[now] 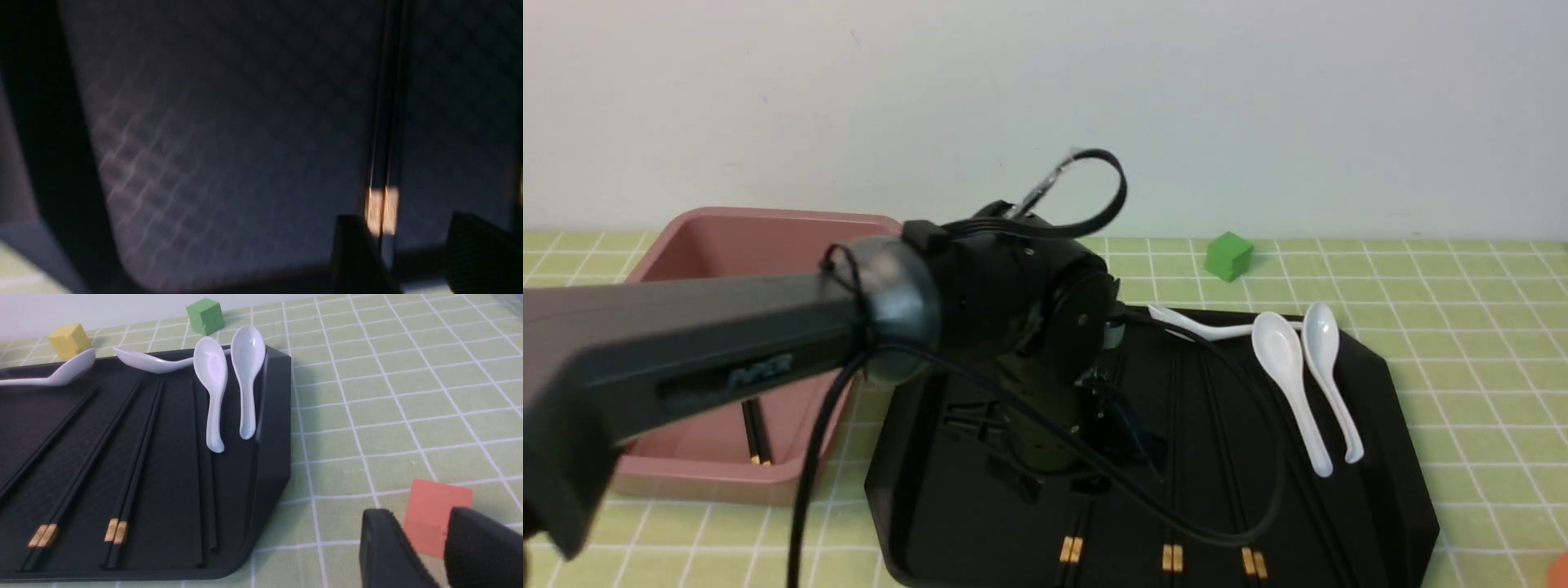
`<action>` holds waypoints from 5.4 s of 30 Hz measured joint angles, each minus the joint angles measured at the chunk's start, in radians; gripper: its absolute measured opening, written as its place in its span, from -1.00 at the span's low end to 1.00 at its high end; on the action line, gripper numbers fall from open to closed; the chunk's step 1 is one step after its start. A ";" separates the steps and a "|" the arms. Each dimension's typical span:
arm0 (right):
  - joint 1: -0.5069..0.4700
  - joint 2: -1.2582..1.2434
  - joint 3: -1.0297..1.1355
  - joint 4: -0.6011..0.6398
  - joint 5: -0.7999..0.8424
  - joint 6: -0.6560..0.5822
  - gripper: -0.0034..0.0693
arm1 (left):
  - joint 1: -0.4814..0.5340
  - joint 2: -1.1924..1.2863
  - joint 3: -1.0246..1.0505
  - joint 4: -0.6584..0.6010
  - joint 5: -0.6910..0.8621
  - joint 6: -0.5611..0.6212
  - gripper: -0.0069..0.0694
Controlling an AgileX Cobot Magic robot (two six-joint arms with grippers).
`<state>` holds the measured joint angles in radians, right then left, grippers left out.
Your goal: On green tablecloth take chopsticks from black tray and put them in box.
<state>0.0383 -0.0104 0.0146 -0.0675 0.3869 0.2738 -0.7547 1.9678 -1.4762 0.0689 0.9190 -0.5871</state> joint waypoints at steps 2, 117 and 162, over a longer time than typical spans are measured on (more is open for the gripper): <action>0.000 0.000 0.000 0.000 0.000 0.000 -0.25 | 0.000 0.035 -0.024 0.003 -0.008 0.000 0.12; 0.000 0.000 0.000 0.000 0.000 0.000 -0.25 | 0.593 -1.898 1.260 -0.190 -0.660 0.225 -0.85; 0.000 0.000 0.000 0.000 0.000 0.000 -0.25 | 0.594 -1.979 1.506 -0.003 -0.527 0.225 -0.85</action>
<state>0.0383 -0.0104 0.0146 -0.0675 0.3872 0.2738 -0.1609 -0.0117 0.0294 0.0655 0.3919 -0.3624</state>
